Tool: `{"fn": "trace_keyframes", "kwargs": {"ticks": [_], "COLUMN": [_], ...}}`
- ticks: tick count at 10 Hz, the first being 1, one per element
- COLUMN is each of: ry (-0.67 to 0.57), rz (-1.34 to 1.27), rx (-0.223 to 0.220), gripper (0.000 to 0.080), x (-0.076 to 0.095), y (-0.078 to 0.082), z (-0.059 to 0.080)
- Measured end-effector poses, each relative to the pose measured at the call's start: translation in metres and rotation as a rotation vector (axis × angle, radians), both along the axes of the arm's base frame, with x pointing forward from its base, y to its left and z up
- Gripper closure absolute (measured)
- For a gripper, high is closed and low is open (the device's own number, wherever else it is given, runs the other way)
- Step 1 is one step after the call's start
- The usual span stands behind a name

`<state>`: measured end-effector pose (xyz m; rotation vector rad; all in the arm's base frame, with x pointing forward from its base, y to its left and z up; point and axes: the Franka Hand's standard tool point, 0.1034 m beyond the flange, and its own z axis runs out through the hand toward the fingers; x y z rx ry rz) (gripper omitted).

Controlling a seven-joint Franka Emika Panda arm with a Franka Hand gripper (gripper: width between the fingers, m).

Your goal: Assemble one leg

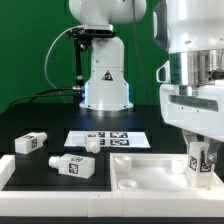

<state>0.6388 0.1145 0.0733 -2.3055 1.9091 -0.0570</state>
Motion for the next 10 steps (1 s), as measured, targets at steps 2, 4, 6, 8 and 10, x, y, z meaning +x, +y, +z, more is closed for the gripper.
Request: {"fn": "trace_keyframes", "kwargs": {"ticks": [2,4,6,8,10], "ry": [0.009,0.046,0.041,0.032,0.005], "rz": [0.09,0.459,0.721,0.804,1.161], "rx": [-0.013,-0.044,-0.052,-0.058,-0.142], "gripper": [0.0405,0.0251,0.0168,0.0152,0.0151], "x": [-0.0025,-0.0052,-0.0071,-0.0068,0.0002], "y": [0.0007,0.0047,0.0076,0.0061,-0.0017], "z": [-0.0005,0.0037,0.0031,0.003,0.0049]}}
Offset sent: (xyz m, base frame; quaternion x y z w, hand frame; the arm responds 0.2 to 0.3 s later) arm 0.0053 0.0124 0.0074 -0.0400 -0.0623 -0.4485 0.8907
